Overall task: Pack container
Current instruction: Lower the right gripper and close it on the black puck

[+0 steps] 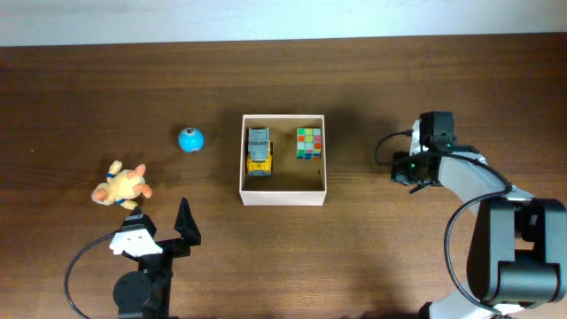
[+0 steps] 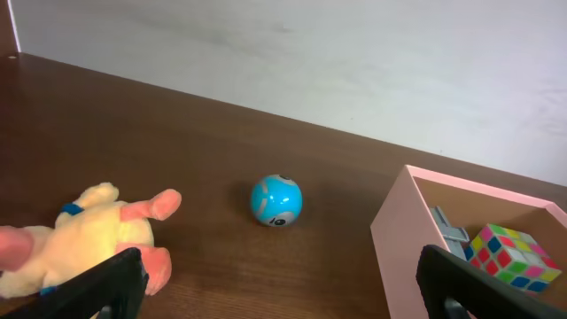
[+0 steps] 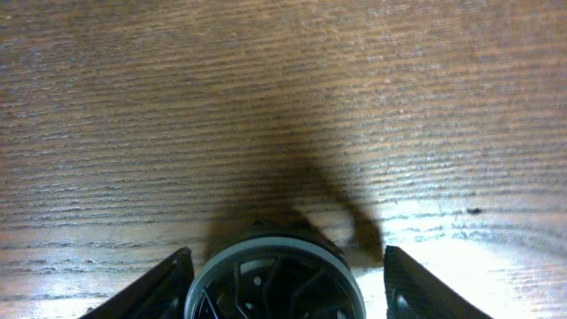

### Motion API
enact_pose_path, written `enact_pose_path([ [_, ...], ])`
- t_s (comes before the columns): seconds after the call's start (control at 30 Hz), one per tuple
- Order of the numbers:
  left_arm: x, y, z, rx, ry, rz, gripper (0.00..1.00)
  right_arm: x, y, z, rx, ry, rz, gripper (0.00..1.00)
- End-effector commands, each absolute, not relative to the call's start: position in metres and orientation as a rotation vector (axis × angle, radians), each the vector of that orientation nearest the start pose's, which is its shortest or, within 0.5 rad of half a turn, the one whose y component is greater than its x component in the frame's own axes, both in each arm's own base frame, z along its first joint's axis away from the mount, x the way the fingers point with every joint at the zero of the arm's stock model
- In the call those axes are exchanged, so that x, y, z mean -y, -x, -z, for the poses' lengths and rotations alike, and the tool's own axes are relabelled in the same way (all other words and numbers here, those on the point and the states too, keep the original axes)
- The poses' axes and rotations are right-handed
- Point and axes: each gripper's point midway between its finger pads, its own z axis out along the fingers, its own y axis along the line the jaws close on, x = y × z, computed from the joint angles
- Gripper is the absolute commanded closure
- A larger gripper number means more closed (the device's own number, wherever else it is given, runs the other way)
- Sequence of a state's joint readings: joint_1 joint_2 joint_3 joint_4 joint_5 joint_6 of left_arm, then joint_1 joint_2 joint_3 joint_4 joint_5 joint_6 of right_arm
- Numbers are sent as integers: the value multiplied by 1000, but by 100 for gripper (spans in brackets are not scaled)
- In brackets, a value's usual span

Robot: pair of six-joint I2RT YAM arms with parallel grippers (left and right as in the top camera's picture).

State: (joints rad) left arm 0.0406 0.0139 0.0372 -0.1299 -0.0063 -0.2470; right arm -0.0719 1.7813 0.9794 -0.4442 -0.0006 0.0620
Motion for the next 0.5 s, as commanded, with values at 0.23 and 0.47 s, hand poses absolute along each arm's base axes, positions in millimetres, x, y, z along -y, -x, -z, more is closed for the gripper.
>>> enact_pose_path([
  [0.23, -10, -244, -156, -1660, 227, 144, 1, 26, -365, -3, -2811, -180, 18, 49],
  [0.47, -10, -244, -156, -1660, 226, 145, 1, 26, -365, -3, -2811, -179, 15, 50],
])
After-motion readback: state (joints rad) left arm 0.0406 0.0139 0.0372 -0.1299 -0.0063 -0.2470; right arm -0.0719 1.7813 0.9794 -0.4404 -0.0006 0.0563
